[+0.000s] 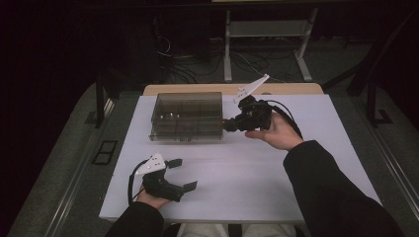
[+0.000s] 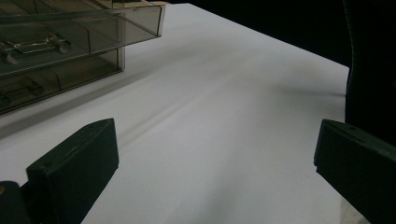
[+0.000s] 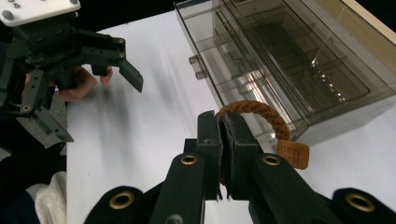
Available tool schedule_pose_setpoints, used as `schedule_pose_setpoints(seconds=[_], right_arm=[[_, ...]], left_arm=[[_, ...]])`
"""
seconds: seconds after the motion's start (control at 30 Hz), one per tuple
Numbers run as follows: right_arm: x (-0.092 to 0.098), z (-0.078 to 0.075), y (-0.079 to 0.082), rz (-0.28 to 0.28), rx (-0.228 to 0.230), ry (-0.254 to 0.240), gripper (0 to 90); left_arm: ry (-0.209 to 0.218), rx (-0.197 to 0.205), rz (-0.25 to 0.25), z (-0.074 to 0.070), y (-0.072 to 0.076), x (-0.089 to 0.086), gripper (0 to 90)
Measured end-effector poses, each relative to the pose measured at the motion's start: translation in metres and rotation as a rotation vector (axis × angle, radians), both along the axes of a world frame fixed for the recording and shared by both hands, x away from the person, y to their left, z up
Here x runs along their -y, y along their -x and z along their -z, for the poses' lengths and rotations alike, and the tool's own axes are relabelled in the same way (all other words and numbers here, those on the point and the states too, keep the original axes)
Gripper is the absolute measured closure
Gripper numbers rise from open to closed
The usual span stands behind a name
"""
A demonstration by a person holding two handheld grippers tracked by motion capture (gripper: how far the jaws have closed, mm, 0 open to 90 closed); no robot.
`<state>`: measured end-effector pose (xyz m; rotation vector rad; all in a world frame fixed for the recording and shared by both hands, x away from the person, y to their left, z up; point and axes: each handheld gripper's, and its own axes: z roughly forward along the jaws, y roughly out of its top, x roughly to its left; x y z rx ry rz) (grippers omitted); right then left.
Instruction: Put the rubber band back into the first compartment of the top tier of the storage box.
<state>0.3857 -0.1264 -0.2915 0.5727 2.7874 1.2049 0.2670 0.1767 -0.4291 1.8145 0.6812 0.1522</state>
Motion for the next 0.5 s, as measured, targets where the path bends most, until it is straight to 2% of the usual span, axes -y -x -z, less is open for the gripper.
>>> schedule_pose_setpoints(seconds=[0.5], right_arm=[[-0.029,0.002,-0.012,-0.028,0.0,-0.005,85.0]], left_arm=[[0.005,-0.002,0.003,0.0,0.0,0.0,0.0]])
